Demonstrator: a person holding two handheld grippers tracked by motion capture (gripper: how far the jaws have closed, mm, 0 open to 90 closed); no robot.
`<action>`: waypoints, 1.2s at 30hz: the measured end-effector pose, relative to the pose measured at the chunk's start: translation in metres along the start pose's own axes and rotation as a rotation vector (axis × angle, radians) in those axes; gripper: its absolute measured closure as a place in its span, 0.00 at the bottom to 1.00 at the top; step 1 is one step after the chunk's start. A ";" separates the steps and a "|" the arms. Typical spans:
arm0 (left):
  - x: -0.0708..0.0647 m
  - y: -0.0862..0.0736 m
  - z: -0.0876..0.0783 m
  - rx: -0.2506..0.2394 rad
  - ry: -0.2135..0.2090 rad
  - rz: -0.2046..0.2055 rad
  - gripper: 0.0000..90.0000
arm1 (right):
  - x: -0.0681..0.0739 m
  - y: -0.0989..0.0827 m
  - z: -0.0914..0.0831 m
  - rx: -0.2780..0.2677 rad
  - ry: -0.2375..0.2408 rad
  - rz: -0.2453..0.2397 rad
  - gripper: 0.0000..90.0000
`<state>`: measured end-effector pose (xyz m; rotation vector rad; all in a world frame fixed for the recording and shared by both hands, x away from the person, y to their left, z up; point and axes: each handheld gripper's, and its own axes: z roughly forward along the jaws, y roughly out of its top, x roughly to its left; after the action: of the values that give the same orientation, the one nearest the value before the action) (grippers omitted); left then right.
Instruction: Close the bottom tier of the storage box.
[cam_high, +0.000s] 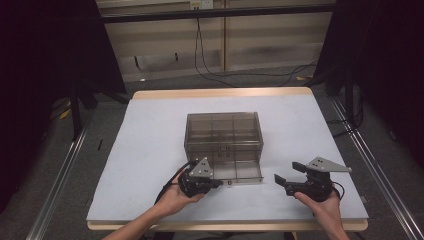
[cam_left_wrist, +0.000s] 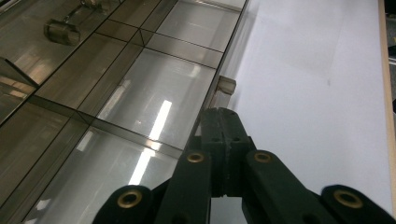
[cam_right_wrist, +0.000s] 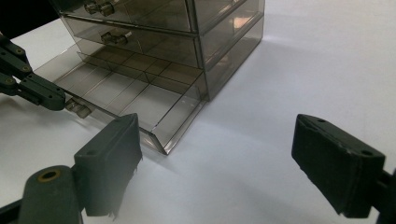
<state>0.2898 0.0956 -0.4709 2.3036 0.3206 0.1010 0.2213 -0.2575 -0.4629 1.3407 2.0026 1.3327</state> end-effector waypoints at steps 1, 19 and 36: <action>0.000 0.000 0.000 0.000 0.000 0.000 1.00 | 0.000 0.000 0.000 0.001 0.000 0.001 0.17; 0.004 0.000 0.001 -0.013 0.019 -0.021 1.00 | 0.001 0.000 0.000 0.003 0.005 0.001 0.17; 0.008 0.001 0.002 -0.007 0.032 -0.029 1.00 | 0.001 0.000 0.001 0.010 0.010 -0.003 0.17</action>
<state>0.2980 0.0953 -0.4716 2.2916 0.3698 0.1245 0.2220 -0.2559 -0.4630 1.3372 2.0200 1.3325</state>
